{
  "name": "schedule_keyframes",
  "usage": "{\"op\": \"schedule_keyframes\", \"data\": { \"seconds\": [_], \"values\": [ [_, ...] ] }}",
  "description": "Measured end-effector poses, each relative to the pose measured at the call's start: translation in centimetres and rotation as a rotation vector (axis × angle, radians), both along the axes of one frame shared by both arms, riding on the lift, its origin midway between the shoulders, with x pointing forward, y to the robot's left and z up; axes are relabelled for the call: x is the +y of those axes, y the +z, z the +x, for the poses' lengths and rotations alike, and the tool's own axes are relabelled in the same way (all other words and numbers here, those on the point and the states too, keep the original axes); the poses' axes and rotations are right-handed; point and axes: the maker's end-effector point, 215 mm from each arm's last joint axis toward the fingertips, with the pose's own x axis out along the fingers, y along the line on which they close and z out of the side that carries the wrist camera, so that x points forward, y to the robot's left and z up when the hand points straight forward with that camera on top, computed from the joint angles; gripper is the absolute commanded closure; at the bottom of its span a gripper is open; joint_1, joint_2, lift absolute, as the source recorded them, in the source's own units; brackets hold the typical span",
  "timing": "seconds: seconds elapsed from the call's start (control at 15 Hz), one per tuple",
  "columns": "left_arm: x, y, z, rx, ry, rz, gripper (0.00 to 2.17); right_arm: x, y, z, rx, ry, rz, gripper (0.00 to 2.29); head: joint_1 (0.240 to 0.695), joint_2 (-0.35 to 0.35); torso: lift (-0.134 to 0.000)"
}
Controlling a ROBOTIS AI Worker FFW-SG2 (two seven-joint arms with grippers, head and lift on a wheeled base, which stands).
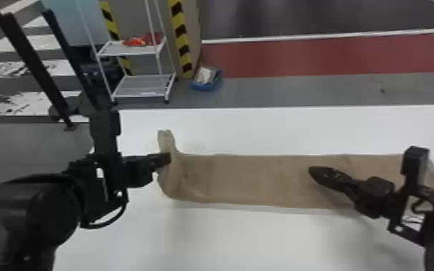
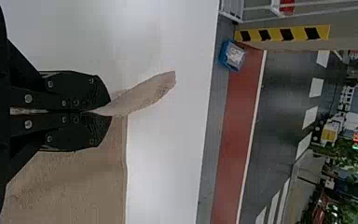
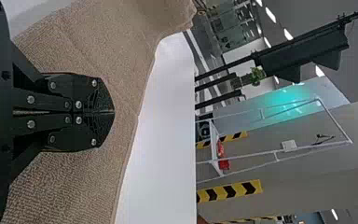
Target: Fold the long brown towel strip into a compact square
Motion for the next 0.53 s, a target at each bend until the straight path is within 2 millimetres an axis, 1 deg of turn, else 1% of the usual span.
{"op": "schedule_keyframes", "data": {
  "seconds": [0.07, 0.13, 0.27, 0.33, 0.4, 0.47, 0.53],
  "values": [
    [-2.0, 0.8, 0.0, -0.006, -0.021, -0.032, 1.62, 0.1, 0.0, 0.0, 0.000, 0.001, 0.001, 2.02, 0.695, 0.119, -0.124],
    [-4.5, 1.5, 0.1, -0.010, -0.042, -0.070, 1.62, 0.1, 0.0, 0.0, 0.000, 0.000, 0.003, 2.02, 0.695, 0.083, -0.124],
    [-9.8, 2.9, 0.6, -0.023, -0.078, -0.140, 1.62, -0.3, 0.1, -0.2, 0.000, -0.010, 0.018, 2.00, 0.695, 0.035, -0.124],
    [-12.2, 3.5, 0.9, -0.031, -0.096, -0.163, 1.62, -1.2, 0.7, -0.4, -0.008, -0.028, 0.039, 1.84, 0.695, 0.004, -0.124],
    [-13.7, 3.5, 1.1, -0.030, -0.112, -0.157, 1.62, -2.8, 1.5, -0.7, -0.020, -0.055, 0.063, 1.61, 0.695, -0.024, -0.124],
    [-14.6, 3.3, 1.1, -0.026, -0.124, -0.145, 1.62, -4.7, 2.5, -0.9, -0.037, -0.090, 0.082, 1.23, 0.695, -0.072, -0.124],
    [-15.3, 2.8, 1.1, -0.019, -0.135, -0.123, 1.62, -7.6, 4.0, -1.2, -0.068, -0.138, 0.100, 0.44, 0.695, -0.104, -0.124]
  ]
}}
